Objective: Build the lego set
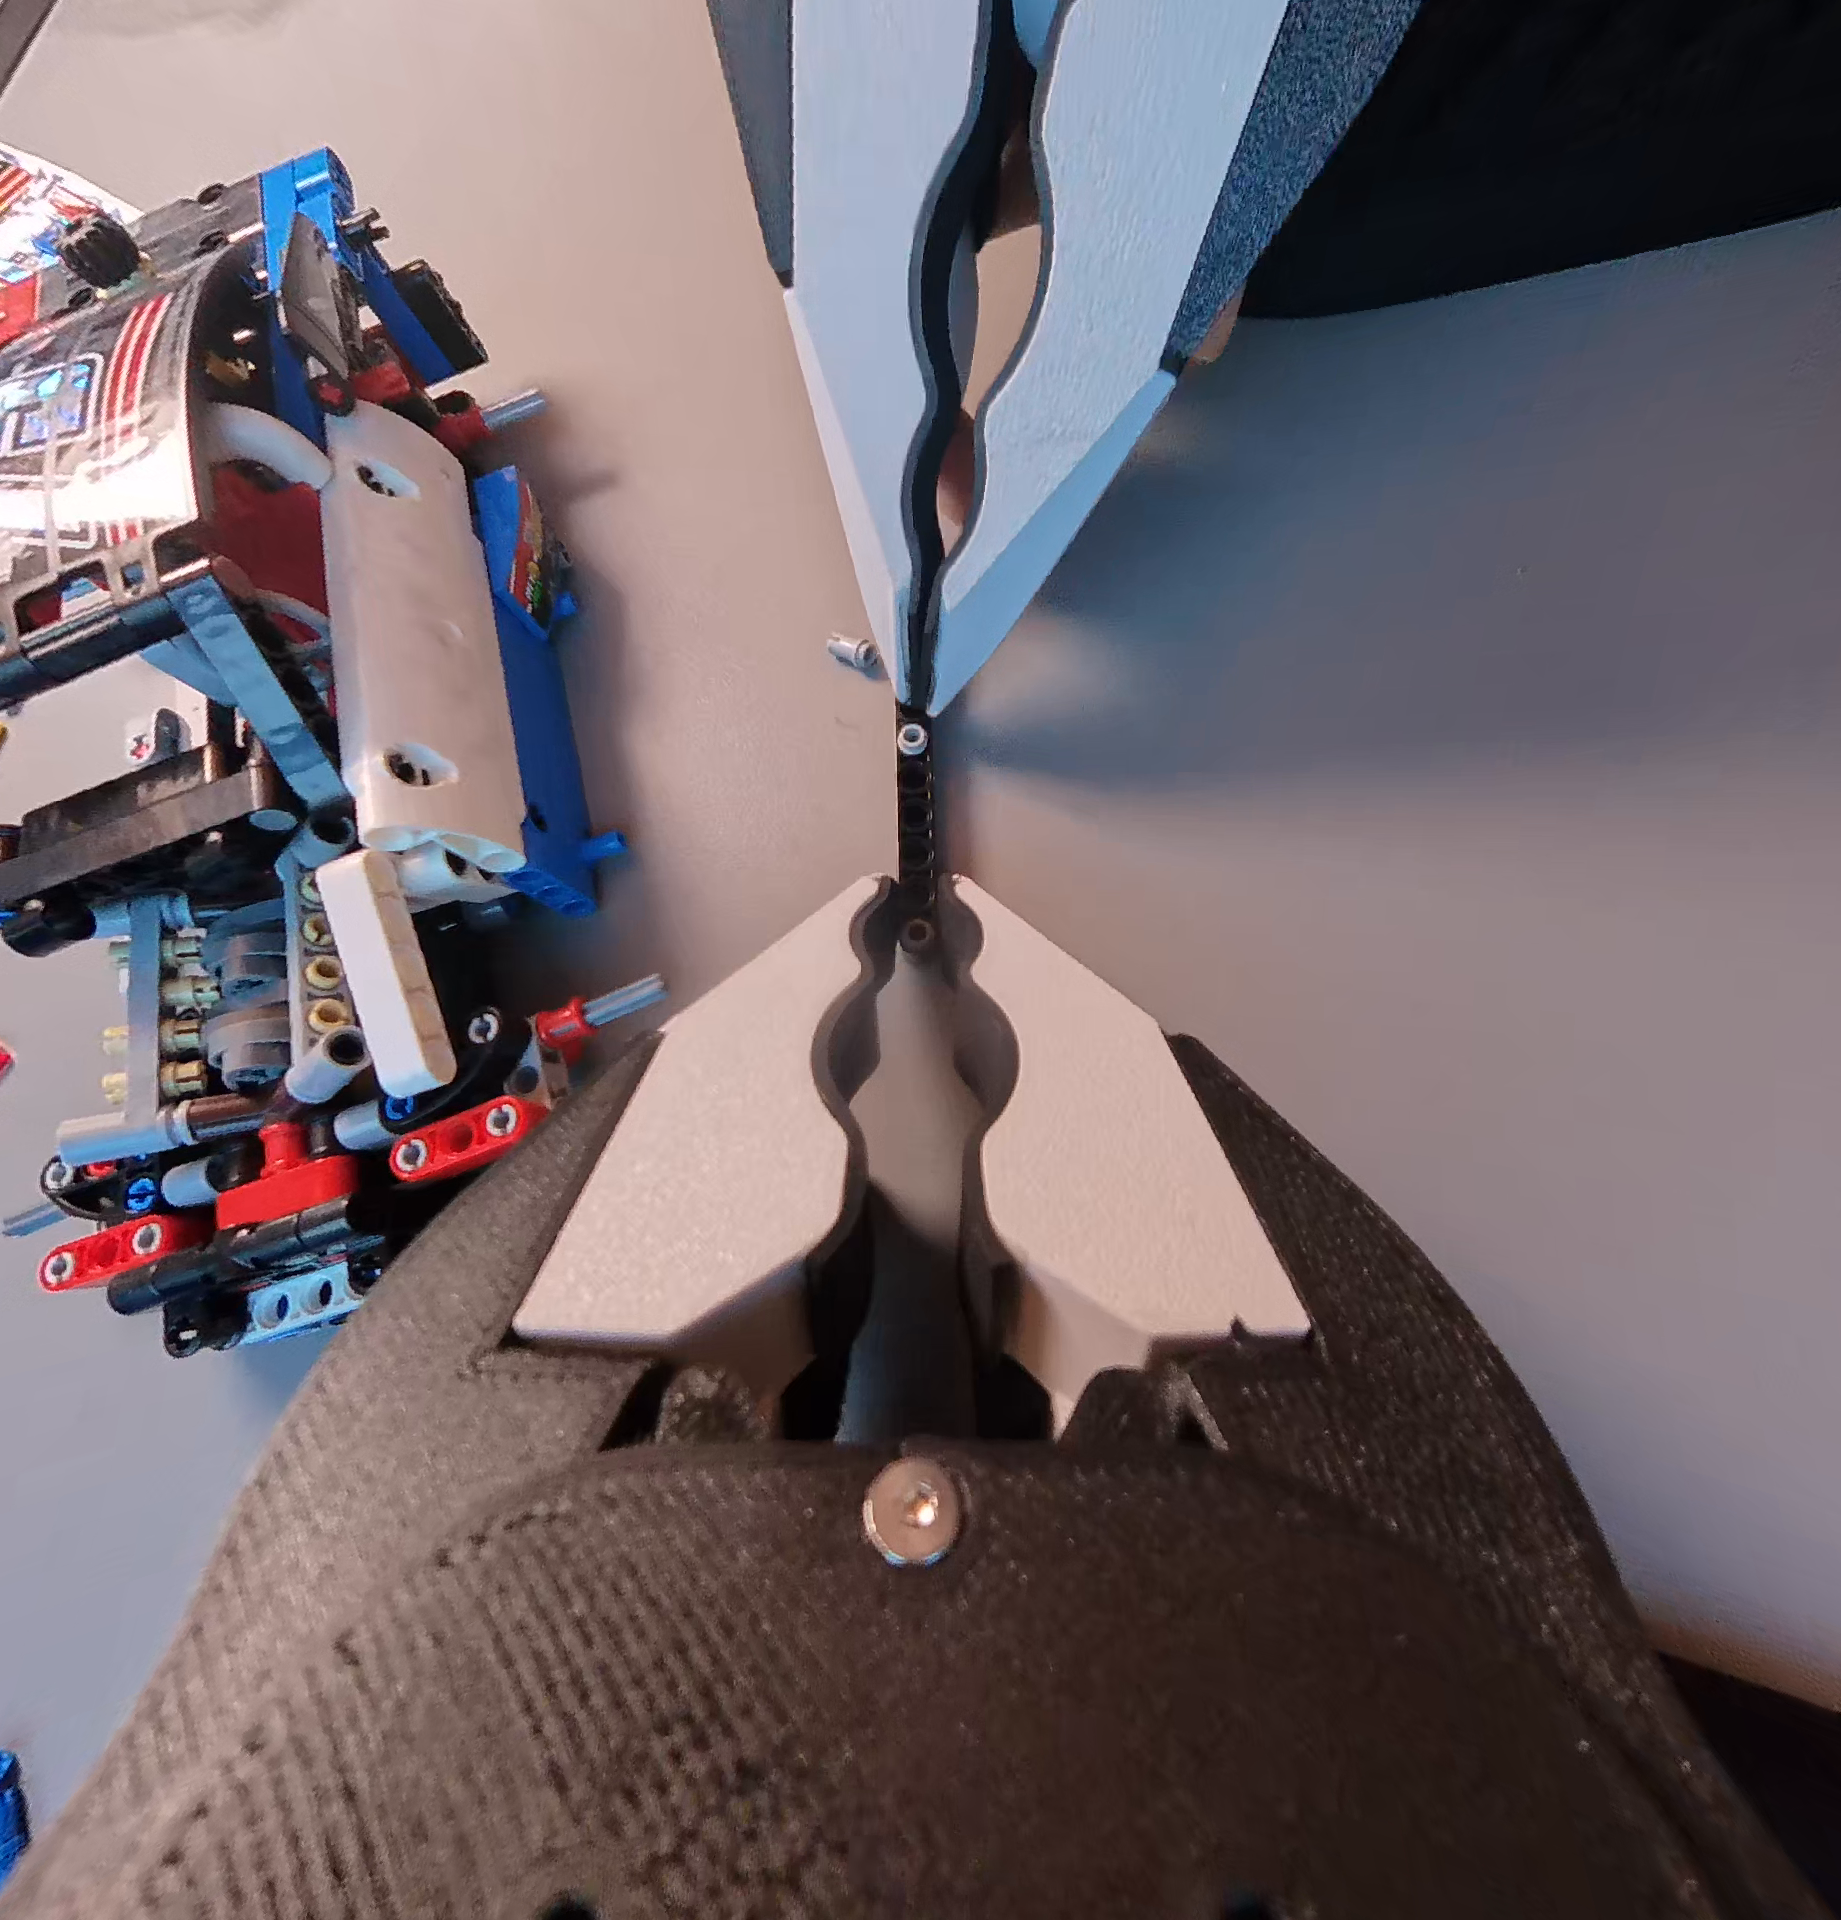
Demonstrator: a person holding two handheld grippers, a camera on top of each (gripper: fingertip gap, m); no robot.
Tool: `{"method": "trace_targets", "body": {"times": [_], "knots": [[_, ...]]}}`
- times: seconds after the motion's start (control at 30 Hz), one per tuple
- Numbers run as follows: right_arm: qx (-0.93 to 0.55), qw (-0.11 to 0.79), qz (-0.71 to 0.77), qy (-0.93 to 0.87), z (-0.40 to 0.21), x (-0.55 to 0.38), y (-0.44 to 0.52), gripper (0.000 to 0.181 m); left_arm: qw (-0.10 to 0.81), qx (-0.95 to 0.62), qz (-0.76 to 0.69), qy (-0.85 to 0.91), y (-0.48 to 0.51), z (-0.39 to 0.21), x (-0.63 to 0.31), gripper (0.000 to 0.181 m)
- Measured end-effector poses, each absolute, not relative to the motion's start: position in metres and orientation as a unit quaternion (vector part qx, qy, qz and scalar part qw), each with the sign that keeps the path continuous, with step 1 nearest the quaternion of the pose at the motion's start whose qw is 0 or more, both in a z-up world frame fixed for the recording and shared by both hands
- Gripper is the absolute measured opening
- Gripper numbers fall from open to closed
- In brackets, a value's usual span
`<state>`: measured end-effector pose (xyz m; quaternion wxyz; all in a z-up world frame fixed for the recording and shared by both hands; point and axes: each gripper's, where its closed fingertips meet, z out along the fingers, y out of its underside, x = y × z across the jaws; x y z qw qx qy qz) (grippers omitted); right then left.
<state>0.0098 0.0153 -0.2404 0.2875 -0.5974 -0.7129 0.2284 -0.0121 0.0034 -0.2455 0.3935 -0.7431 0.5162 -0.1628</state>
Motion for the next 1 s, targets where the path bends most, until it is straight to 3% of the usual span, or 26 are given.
{"method": "trace_targets", "body": {"times": [0.7, 1.0], "knots": [[-0.600, 0.307, 0.243, -0.698, -0.221, 0.014, 0.040, 0.002, 0.398, -0.739, -0.161, 0.519, 0.003, -0.245, -0.012, 0.006], [-0.601, 0.275, 0.267, -0.702, -0.230, 0.028, 0.065, 0.008, 0.398, -0.738, -0.162, 0.519, 0.003, -0.245, -0.012, 0.008]]}}
